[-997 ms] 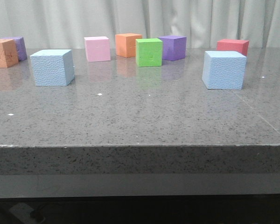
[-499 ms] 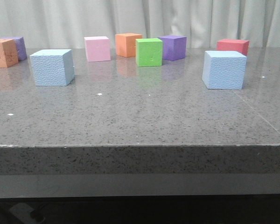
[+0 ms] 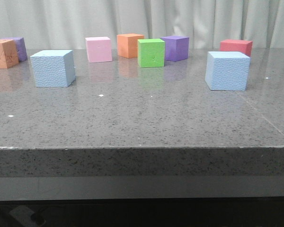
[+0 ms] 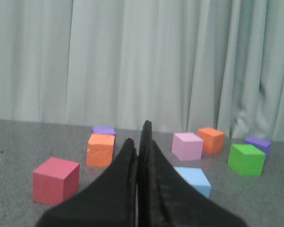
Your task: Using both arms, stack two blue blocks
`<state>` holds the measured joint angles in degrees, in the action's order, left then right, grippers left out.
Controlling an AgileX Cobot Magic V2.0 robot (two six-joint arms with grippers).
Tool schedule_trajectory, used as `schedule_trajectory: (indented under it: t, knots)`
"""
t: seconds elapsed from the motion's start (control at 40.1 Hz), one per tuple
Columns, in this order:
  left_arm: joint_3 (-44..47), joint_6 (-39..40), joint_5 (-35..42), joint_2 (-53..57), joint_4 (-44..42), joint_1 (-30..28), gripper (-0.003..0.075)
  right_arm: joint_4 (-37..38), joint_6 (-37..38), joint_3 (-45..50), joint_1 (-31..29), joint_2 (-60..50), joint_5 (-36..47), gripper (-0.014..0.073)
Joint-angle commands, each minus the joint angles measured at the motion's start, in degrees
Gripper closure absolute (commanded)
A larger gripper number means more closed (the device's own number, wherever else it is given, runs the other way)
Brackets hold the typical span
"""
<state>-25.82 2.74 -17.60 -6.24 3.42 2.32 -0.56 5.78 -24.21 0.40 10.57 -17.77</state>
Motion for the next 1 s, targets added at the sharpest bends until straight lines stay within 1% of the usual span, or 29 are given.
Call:
schedule_trajectory:
  t: [0.0,0.075,0.224,0.499,0.698,0.897,0.947,0.972]
  knots:
    - [-6.53,0.25,-3.39,-5.50,0.41,-0.17,0.0741,0.56,-0.24,-5.15,-0.40,5.18,-0.25,0.0713]
    - [-8.83,0.25,-4.80,-8.17,0.41,-0.17,0.0741,0.56,-0.24,-7.70,-0.40,9.50,-4.01,0.0713]
    - [-9.72,0.25,-4.10,-11.25,0.41,-0.17,0.0741,0.56,-1.15,-10.91,-0.40,16.50,-8.56,0.0713]
    - [-9.62,0.25,-4.36,-12.43,0.41,-0.17,0.0741,0.56,-1.27,-10.92,-0.34,23.17,-6.53,0.0713]
    - [-9.62,0.25,-4.36,-12.43,0.41,-0.17,0.0741,0.56,-1.27,-10.92,-0.34,23.60,-2.30,0.0713]
    - [-9.62,0.25,-4.48,-12.43,0.41,-0.17,0.0740,0.56,-1.21,-10.92,-0.40,23.60,-1.35,0.0708]
    - [-9.62,0.25,-4.59,-12.43,0.41,-0.17,0.0738,0.56,-1.06,-10.92,-0.40,23.60,-1.21,0.0682]
    - [-9.62,0.25,-4.57,-12.43,0.41,-0.17,0.0729,0.56,-0.72,-10.92,-0.40,23.60,-1.26,0.0643]
